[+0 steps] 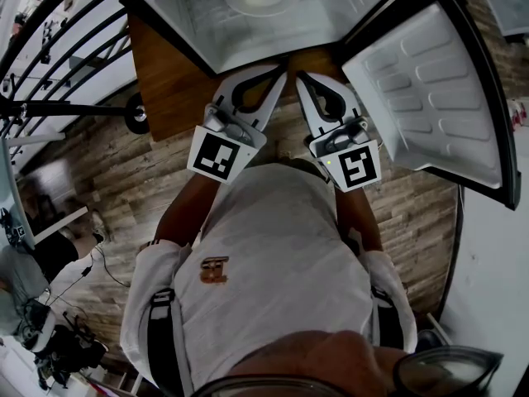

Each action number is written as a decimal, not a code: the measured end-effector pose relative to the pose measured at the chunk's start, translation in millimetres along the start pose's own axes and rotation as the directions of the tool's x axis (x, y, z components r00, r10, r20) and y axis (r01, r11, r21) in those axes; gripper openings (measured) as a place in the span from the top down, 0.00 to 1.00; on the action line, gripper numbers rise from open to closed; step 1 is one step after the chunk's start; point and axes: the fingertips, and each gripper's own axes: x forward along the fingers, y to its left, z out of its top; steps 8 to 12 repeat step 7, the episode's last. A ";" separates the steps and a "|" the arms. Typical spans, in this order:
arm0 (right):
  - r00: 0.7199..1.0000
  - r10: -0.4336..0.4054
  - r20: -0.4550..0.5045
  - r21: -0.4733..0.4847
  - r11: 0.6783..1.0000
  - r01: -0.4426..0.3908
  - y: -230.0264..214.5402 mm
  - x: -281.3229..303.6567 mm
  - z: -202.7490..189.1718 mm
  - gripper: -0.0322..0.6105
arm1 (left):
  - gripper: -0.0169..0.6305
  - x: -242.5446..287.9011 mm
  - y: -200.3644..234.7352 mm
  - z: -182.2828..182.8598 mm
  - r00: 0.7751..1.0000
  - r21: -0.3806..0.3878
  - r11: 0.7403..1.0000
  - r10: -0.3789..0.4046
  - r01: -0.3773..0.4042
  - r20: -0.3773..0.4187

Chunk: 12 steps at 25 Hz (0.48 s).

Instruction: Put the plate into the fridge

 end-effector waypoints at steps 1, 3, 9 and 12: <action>1.000 -0.001 0.000 0.000 1.000 0.001 -0.4 -0.2 -0.3 0.90 | 0.95 0.3 0.2 -0.3 1.000 -0.001 1.000 -0.001 0.001 -0.001; 1.000 -0.003 -0.001 -0.001 1.000 0.003 -1.3 -0.5 -0.7 0.90 | 0.95 0.9 0.4 -1.0 1.000 0.000 1.000 -0.002 0.002 -0.005; 1.000 -0.003 -0.002 -0.001 1.000 0.003 -2.9 -0.3 -0.2 0.90 | 0.95 3.0 0.8 0.4 1.000 0.004 1.000 -0.002 0.002 -0.002; 1.000 -0.003 -0.002 -0.001 1.000 0.003 -2.9 -0.3 -0.2 0.90 | 0.95 3.0 0.8 0.4 1.000 0.004 1.000 -0.002 0.002 -0.002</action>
